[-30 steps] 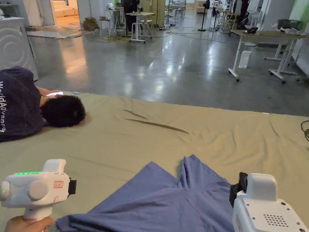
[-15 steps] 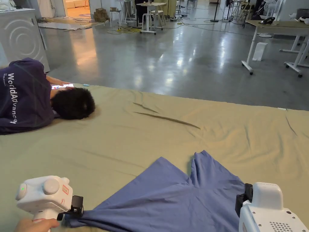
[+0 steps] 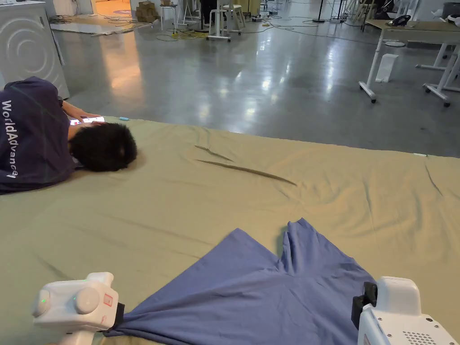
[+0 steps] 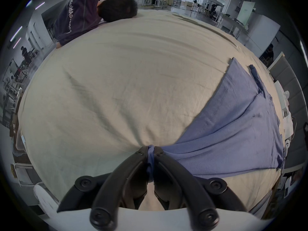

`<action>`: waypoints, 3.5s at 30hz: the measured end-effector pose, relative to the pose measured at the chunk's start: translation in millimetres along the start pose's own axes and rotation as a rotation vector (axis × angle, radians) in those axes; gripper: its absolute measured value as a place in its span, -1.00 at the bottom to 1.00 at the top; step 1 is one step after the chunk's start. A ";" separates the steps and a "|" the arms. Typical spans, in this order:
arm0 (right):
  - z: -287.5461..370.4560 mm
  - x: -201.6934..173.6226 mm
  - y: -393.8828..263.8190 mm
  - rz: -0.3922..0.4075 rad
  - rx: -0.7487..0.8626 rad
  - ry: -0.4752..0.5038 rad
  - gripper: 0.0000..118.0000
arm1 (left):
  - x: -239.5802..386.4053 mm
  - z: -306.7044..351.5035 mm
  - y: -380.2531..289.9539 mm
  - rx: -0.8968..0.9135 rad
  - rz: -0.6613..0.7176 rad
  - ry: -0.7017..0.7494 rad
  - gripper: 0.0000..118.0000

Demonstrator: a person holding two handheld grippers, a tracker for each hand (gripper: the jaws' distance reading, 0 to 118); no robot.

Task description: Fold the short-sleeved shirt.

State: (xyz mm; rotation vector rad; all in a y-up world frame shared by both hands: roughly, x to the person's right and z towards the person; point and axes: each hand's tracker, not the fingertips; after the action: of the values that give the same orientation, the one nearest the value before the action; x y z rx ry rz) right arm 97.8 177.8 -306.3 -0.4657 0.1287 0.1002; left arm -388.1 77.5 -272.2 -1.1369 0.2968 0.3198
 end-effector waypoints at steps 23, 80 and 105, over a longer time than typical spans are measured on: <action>-313.8 40.3 60.1 0.215 -0.612 0.183 0.32 | 0.7 46.8 -7.7 0.200 0.023 -0.057 -0.91; 59.7 159.9 358.3 -0.073 0.345 -0.172 -0.99 | 148.9 355.2 260.2 0.829 -0.204 -0.168 -0.91; -54.7 126.1 481.4 0.031 0.437 -0.224 -0.99 | 170.5 340.9 406.6 0.885 -0.196 -0.079 -0.91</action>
State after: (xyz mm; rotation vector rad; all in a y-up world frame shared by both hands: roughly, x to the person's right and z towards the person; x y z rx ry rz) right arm 156.3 589.3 -585.3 -0.0149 -0.0626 0.1494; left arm -369.4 563.5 -544.4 -0.2748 0.2166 0.0366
